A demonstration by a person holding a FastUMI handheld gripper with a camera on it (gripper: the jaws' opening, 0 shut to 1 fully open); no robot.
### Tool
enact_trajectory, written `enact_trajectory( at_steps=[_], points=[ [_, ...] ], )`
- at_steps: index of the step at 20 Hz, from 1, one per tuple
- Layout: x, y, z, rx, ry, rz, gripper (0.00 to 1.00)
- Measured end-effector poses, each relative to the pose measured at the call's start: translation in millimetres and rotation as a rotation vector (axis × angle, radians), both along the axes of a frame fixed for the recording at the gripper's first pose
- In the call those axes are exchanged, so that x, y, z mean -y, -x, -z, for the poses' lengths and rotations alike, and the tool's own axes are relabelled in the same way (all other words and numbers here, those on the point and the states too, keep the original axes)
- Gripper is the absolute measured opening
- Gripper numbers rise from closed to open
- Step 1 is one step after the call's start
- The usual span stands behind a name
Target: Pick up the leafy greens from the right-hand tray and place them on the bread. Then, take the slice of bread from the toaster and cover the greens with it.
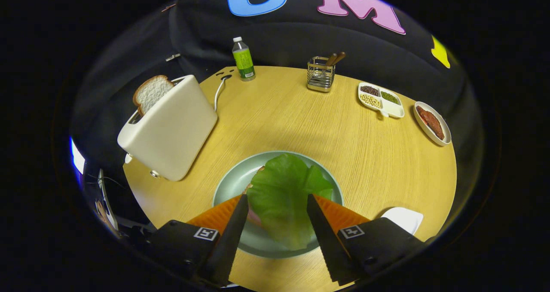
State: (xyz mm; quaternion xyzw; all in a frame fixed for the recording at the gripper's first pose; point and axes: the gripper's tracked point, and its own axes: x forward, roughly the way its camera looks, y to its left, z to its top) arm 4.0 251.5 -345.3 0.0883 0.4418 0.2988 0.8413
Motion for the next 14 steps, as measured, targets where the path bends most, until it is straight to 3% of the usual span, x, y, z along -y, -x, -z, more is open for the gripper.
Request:
enact_trajectory(
  at_steps=[8,14],
  points=[
    [4.6,-19.7,-89.4,0.177,-0.168,0.065,0.85],
    [-13.4,-36.0,-198.6,0.413,-0.233,0.026,0.84]
  ],
)
